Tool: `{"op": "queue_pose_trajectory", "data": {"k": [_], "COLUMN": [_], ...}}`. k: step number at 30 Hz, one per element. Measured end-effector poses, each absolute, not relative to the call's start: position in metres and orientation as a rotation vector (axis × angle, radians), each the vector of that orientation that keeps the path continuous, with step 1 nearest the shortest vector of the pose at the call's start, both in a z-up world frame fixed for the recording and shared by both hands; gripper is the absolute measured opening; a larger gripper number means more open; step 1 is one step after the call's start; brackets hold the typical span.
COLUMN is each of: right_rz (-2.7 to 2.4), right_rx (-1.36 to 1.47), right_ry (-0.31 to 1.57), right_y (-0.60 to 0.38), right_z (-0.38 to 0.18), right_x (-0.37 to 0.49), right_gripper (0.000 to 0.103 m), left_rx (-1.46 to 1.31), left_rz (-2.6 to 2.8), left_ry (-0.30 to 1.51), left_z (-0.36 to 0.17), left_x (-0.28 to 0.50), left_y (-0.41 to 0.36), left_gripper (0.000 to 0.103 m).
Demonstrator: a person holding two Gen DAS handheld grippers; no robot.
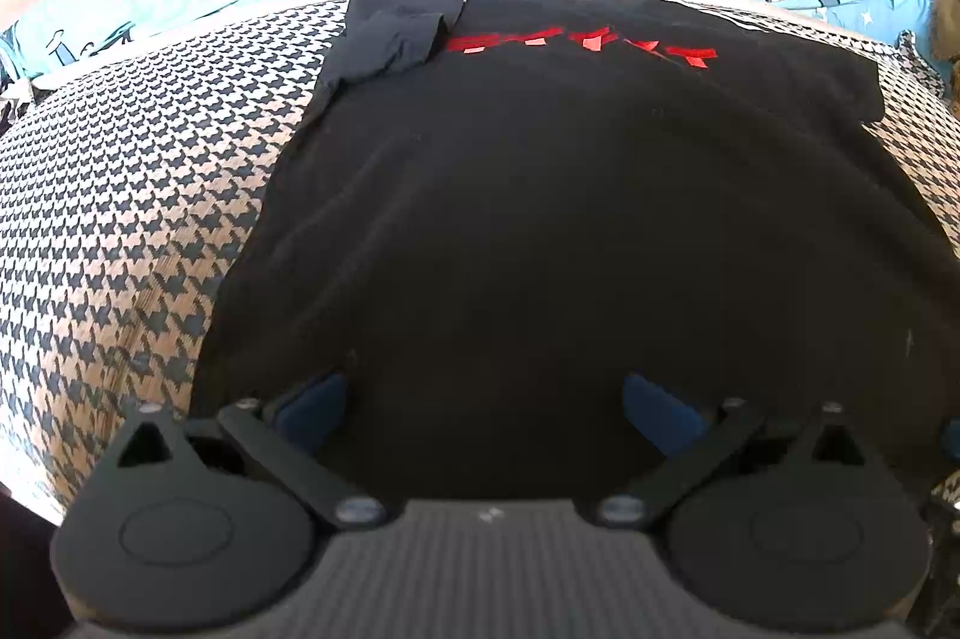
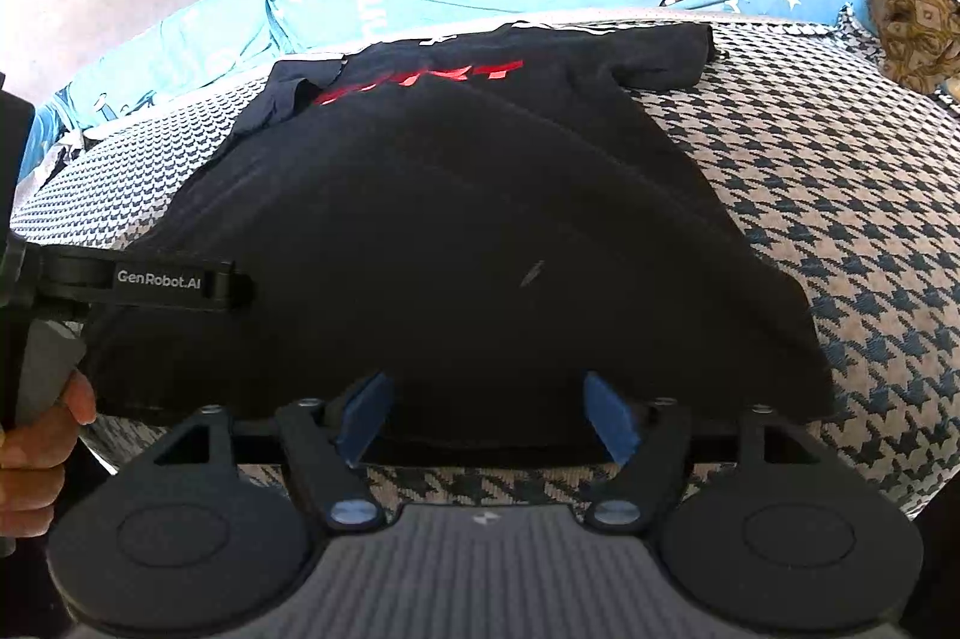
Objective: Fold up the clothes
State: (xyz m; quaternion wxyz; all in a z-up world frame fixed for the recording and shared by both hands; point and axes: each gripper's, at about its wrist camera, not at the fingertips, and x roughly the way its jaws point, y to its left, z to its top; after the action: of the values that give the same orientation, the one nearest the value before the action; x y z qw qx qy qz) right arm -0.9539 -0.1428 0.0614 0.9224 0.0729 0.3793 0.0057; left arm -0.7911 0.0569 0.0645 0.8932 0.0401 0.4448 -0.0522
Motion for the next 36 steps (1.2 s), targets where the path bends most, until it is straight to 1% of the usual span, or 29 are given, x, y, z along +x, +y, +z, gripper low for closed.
{"op": "queue_pose_trajectory", "data": {"k": [16,23,36], "right_rz": [0.027,0.038,0.037], "right_rx": [0.134,0.125,0.202], "right_ry": [0.794,0.805,0.784], "right_y": [-0.1416,-0.1391,-0.1447], "right_z": [0.0616,0.0606,0.0630], "right_x": [-0.9543,-0.9542,-0.9600], "right_gripper": [0.084,0.091,0.092], "left_rx": [0.080,0.072,0.072], "left_rz": [-0.095,-0.082,-0.073], "left_ry": [0.929,0.933,0.935], "left_z": [0.0653,0.0659,0.0666], "left_x": [-0.7934,-0.7964,-0.7972], "left_y": [0.0538,0.0521,0.0497], "left_gripper": [0.103,0.103,0.103]}}
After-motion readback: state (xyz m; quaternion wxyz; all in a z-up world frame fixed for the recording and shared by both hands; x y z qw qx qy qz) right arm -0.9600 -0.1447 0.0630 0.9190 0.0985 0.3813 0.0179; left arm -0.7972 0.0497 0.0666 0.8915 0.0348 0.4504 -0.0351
